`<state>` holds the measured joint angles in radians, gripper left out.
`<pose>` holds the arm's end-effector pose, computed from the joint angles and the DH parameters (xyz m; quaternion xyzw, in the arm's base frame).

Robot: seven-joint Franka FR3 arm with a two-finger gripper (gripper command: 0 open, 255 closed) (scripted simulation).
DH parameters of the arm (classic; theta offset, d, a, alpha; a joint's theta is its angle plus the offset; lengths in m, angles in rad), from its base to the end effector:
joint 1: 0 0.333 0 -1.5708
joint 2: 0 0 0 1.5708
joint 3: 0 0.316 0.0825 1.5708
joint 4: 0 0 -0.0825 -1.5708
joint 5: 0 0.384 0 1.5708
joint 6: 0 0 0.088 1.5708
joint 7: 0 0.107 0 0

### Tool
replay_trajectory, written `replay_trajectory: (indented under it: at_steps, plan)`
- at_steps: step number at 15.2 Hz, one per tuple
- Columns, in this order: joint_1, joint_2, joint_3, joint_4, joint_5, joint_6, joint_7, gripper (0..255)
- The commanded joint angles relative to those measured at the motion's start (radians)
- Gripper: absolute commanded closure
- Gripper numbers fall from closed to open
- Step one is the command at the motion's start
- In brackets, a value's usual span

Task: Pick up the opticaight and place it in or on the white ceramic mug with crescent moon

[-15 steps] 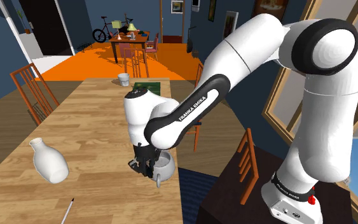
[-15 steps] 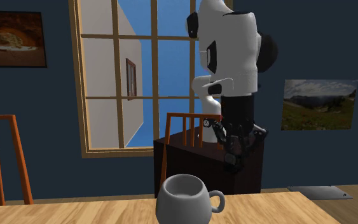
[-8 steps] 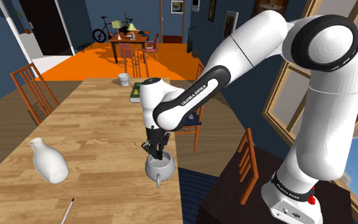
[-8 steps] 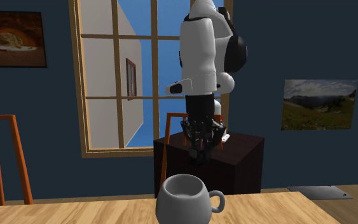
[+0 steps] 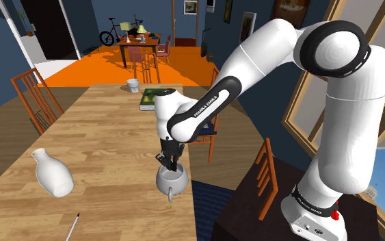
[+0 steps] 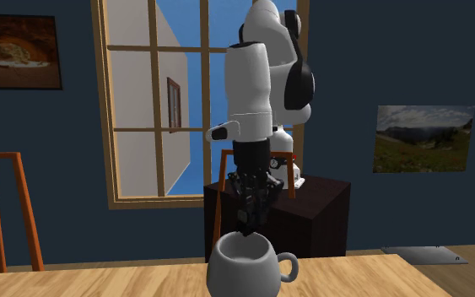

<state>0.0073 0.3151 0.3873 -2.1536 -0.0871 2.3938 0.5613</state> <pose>0.5193 0.2144 0.2585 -0.9976 0.0577 0.0353 0.0156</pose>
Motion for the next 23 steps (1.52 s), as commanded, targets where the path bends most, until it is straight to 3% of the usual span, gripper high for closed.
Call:
replay_trajectory:
  at_steps: [1,6,14,15,20,23]
  plan:
    - [0.003,0.021,-0.006,-0.005,-0.012,0.026,0.005,255]
    - [0.018,0.085,-0.026,-0.007,-0.045,0.088,0.025,255]
    - [0.018,0.085,-0.026,-0.007,-0.045,0.088,0.025,255]
    - [0.018,0.085,-0.026,-0.007,-0.045,0.088,0.025,0]
    - [0.018,0.085,-0.026,-0.007,-0.045,0.088,0.025,0]
    - [-0.004,0.008,-0.002,0.004,-0.004,0.003,-0.003,0]
